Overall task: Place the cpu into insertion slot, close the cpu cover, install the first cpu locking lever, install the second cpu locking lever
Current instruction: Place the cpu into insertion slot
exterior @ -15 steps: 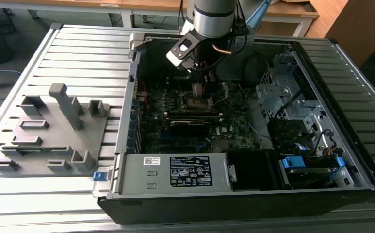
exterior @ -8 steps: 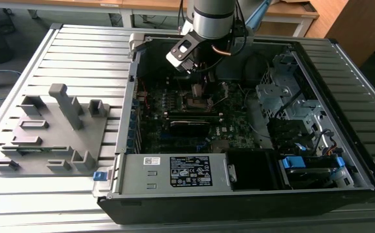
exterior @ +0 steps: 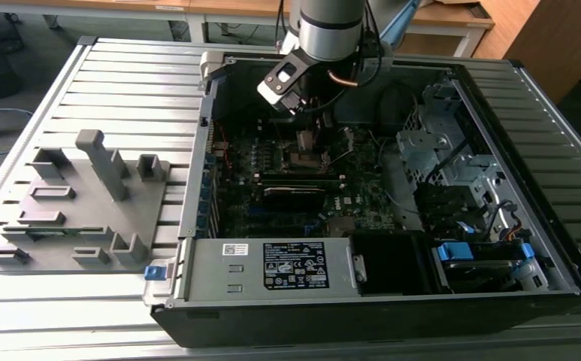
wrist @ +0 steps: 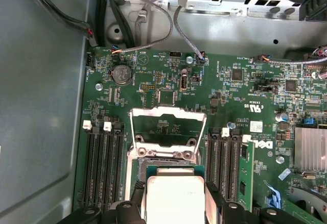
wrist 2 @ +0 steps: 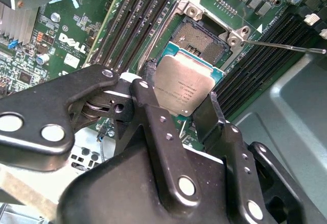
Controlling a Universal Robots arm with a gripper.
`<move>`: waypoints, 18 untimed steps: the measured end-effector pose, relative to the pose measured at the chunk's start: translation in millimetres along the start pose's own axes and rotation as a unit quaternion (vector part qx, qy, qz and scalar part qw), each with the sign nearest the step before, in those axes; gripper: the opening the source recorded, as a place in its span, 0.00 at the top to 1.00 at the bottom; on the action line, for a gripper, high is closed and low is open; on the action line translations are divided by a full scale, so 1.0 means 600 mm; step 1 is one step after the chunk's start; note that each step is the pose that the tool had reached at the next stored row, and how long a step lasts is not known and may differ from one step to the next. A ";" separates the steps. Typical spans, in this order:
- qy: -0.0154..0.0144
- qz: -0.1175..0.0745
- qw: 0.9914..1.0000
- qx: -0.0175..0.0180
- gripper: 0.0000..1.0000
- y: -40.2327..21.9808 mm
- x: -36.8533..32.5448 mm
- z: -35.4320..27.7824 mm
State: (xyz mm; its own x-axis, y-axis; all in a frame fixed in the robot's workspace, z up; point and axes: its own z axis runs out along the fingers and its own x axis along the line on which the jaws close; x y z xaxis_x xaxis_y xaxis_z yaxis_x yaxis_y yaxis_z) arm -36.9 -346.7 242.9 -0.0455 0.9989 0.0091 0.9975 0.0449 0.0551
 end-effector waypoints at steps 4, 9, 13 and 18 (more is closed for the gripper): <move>0.000 0.000 1.000 0.000 0.46 0.000 0.000 0.000; 0.000 0.000 1.000 0.000 0.46 -0.001 0.000 0.002; 0.000 0.000 1.000 0.000 0.46 -0.007 0.000 0.008; 0.000 0.000 1.000 0.000 0.46 -0.012 0.000 0.019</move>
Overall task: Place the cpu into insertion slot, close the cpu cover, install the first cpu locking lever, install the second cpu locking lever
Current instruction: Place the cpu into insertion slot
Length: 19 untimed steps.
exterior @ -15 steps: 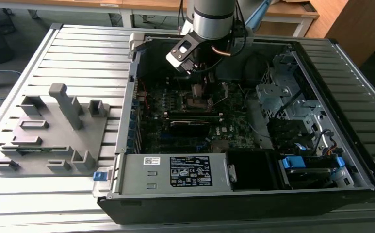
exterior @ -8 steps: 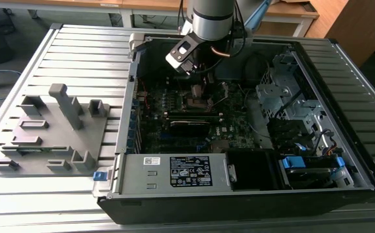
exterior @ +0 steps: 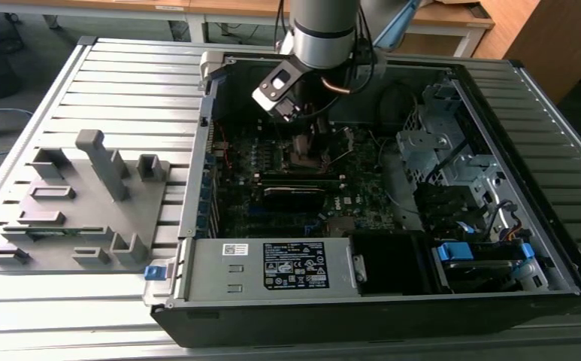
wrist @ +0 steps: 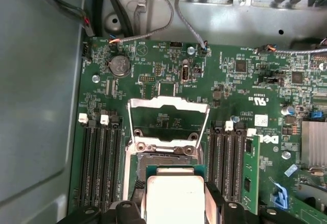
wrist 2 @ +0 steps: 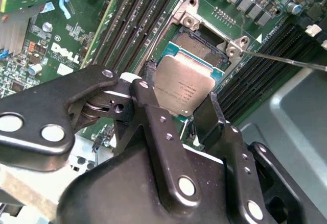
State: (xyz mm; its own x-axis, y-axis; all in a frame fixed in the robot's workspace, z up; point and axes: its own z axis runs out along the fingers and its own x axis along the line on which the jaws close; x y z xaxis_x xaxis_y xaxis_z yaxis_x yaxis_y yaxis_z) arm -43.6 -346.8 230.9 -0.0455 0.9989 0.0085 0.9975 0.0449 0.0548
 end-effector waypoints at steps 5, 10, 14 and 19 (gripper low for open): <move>0.000 0.000 1.000 0.000 0.46 -0.001 0.001 0.006; 0.000 0.000 1.000 0.000 0.46 -0.001 0.006 0.011; 0.000 0.003 1.000 0.000 0.46 -0.001 0.007 0.014; 0.000 0.003 1.000 0.000 0.46 -0.001 0.007 0.015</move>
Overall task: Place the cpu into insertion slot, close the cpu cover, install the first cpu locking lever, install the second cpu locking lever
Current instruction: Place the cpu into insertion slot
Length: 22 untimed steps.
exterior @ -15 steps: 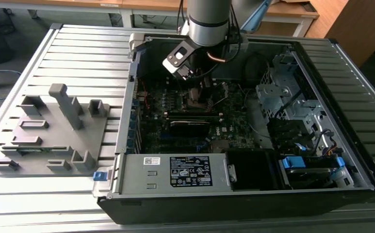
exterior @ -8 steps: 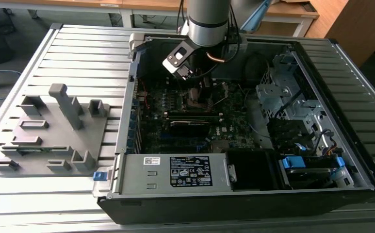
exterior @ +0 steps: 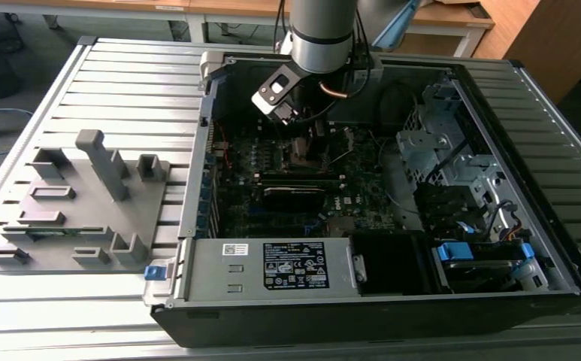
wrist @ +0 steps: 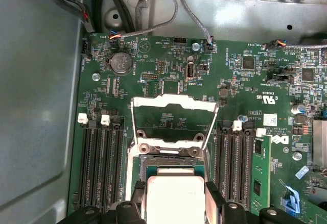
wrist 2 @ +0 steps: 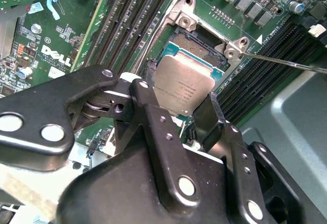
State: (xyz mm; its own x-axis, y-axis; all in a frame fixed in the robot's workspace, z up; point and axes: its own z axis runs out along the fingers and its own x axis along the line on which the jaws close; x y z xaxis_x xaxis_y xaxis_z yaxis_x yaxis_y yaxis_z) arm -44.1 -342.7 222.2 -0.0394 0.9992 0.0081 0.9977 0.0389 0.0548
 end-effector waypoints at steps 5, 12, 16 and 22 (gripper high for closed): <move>0.000 0.000 1.000 0.000 0.46 0.000 0.000 0.000; 0.000 0.008 1.000 0.000 0.46 0.000 0.000 0.002; 0.000 0.009 1.000 0.000 0.46 0.000 0.000 0.002; -0.001 0.013 1.000 0.000 0.46 0.000 0.000 0.003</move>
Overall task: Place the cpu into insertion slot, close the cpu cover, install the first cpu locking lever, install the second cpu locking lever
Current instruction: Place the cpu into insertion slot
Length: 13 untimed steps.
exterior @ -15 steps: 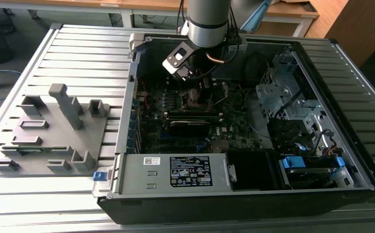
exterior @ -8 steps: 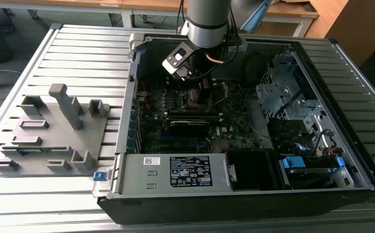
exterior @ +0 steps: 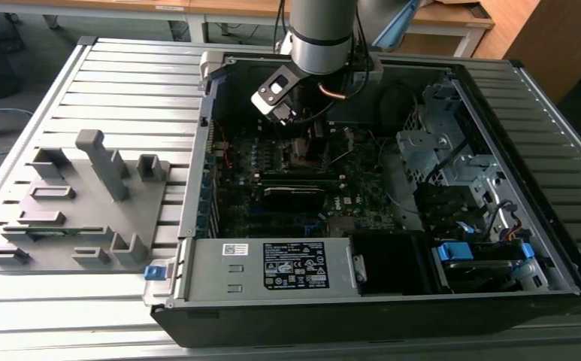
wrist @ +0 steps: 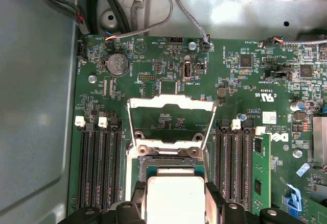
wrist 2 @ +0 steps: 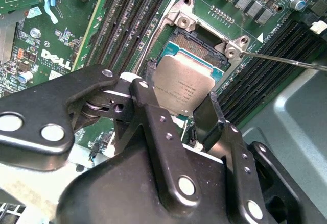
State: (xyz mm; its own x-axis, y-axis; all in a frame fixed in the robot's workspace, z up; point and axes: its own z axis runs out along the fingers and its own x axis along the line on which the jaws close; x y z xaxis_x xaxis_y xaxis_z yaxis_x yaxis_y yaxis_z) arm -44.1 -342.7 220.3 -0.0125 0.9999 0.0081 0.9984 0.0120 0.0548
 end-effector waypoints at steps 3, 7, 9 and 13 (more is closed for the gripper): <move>0.000 0.000 1.000 0.000 0.46 0.000 0.000 0.001; 0.000 0.000 1.000 0.000 0.46 0.000 0.000 0.003; 0.000 0.000 1.000 0.000 0.46 0.000 0.000 0.004; 0.000 0.000 1.000 0.000 0.46 0.000 0.000 0.005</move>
State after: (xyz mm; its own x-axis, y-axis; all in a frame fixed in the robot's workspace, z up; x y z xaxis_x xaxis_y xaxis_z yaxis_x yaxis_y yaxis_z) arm -44.1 -342.7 217.6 -0.0125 0.9999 0.0081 0.9984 0.0120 0.0548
